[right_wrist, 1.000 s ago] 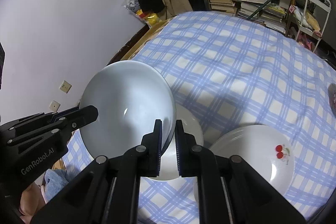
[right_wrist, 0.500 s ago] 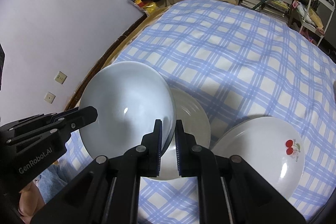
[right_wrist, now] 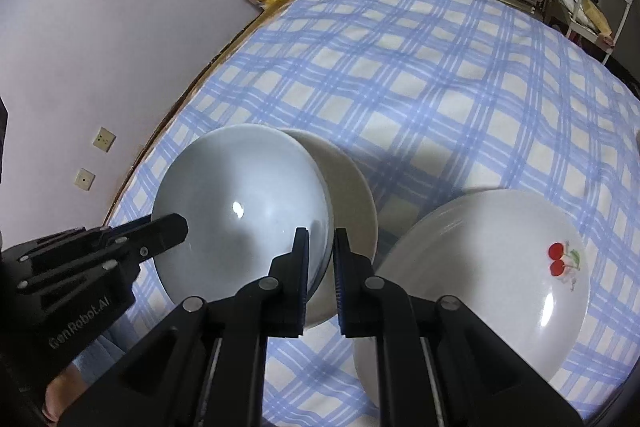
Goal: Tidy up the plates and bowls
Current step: 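Lower the held white bowl into the first white bowl with both grippers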
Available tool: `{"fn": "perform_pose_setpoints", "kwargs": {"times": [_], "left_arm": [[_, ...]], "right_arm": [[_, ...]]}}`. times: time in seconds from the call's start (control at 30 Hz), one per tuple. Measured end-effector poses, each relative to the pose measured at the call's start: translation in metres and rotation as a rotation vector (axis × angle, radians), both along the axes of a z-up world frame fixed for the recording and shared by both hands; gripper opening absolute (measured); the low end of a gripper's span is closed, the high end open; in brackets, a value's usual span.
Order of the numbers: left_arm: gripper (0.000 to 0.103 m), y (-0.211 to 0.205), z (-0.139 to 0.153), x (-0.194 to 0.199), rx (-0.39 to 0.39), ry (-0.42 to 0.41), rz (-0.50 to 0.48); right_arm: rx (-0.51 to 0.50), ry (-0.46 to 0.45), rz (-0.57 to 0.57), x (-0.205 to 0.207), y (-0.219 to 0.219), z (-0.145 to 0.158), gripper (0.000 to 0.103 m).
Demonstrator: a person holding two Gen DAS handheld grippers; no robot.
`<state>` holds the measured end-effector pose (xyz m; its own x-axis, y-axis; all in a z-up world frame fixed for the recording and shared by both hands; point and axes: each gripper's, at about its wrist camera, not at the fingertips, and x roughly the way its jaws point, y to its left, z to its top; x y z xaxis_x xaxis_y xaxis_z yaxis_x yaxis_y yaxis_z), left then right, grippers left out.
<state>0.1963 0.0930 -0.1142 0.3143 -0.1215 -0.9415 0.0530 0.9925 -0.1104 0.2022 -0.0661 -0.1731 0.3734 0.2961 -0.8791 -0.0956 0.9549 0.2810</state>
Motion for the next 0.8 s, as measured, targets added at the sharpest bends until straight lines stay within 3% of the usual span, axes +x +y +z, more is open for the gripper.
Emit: {"fn": "perform_pose_setpoints", "kwargs": {"times": [0.8], "left_arm": [[0.008, 0.000, -0.019, 0.006, 0.049, 0.040, 0.013]], "right_arm": [[-0.004, 0.030, 0.032, 0.001, 0.007, -0.022, 0.013]]}}
